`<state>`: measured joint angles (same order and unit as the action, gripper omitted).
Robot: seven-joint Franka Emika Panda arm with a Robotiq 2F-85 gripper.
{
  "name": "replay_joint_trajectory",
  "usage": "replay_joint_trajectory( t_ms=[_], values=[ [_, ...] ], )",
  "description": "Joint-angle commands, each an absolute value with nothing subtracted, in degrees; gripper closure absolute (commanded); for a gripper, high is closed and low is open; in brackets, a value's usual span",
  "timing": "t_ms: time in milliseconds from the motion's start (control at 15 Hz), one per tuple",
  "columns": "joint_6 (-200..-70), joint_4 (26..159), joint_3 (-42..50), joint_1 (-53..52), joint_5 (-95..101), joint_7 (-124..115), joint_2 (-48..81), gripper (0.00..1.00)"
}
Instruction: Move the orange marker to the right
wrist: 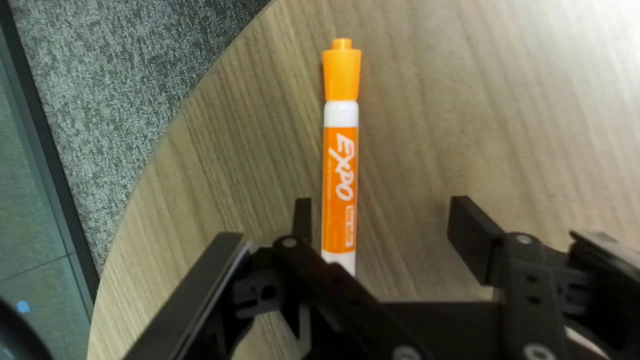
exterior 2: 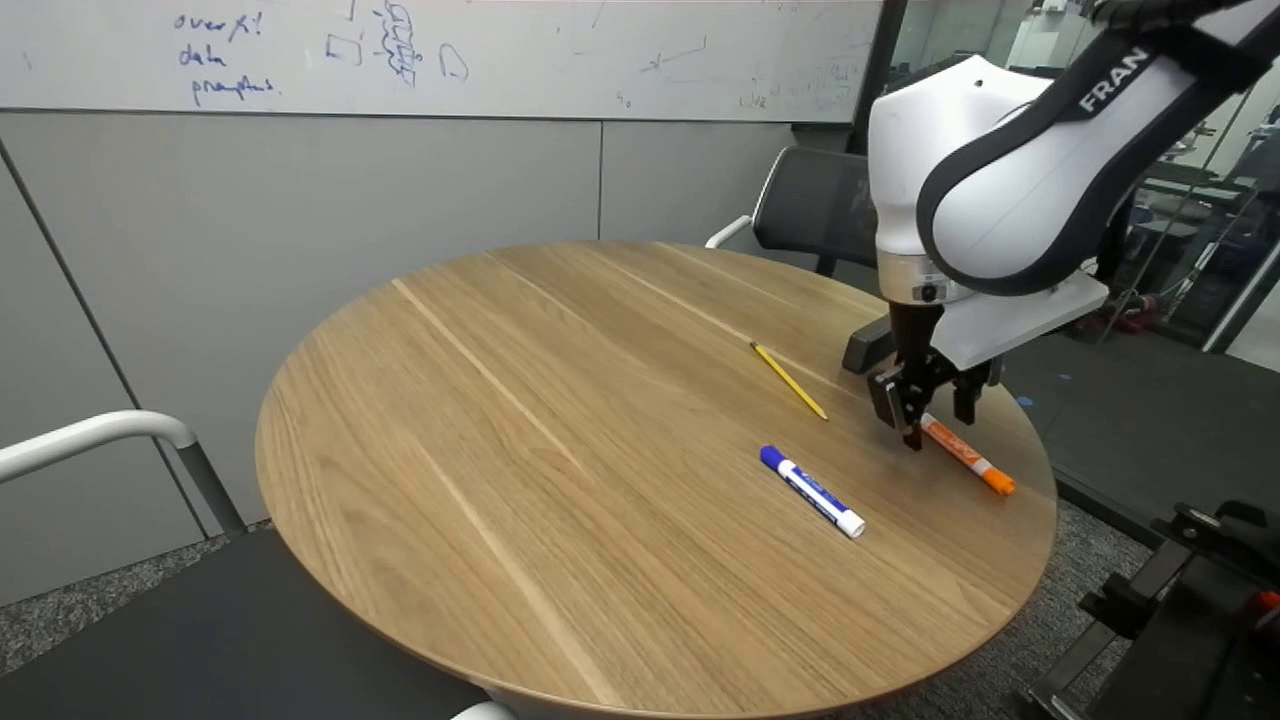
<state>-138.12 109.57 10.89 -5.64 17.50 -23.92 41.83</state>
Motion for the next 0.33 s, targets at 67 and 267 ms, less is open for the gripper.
replay_joint_trajectory(
  t_ms=[67, 267],
  values=[
    [-136.0, 110.2, 10.1, -6.0, 15.4, -21.3, 39.2, 0.16],
    [-134.7, 111.6, 9.2, -5.8, 15.0, -20.6, 36.4, 0.04]
  ],
)
